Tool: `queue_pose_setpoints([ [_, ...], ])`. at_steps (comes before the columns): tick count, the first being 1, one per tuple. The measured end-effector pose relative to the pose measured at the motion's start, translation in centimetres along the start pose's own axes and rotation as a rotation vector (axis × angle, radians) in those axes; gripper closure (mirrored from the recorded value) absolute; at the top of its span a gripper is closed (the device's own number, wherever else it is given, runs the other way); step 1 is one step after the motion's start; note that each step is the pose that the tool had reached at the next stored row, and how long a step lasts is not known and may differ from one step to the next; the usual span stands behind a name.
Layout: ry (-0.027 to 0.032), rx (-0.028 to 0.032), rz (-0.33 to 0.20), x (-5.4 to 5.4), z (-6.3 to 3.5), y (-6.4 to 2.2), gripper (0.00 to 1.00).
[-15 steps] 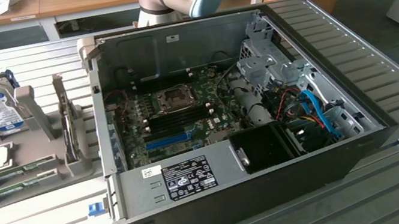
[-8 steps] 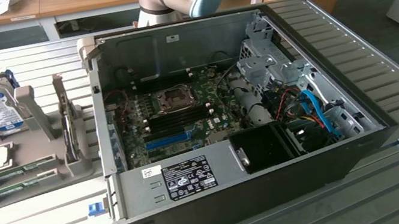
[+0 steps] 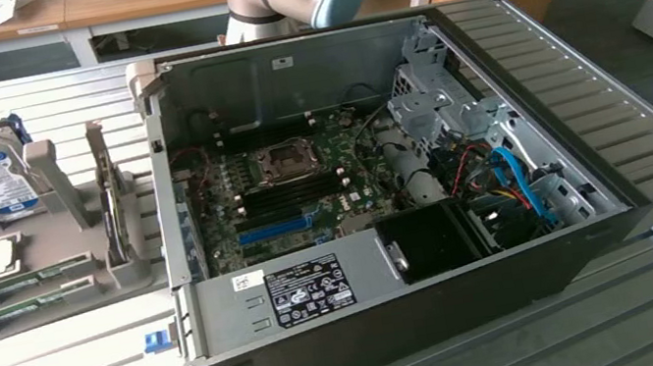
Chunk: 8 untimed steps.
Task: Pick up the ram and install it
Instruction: 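Pick up the ram and move it above insertion slot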
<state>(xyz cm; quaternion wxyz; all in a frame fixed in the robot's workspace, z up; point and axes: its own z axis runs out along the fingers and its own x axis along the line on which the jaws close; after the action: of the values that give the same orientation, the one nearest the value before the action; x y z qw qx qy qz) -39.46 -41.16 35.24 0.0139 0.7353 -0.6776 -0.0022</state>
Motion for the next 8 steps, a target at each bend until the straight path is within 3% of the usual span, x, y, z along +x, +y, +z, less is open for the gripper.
queue_pose_setpoints([
  [8,-0.0002,0.0002,0.0,0.11,0.08,0.01,0.76],
])
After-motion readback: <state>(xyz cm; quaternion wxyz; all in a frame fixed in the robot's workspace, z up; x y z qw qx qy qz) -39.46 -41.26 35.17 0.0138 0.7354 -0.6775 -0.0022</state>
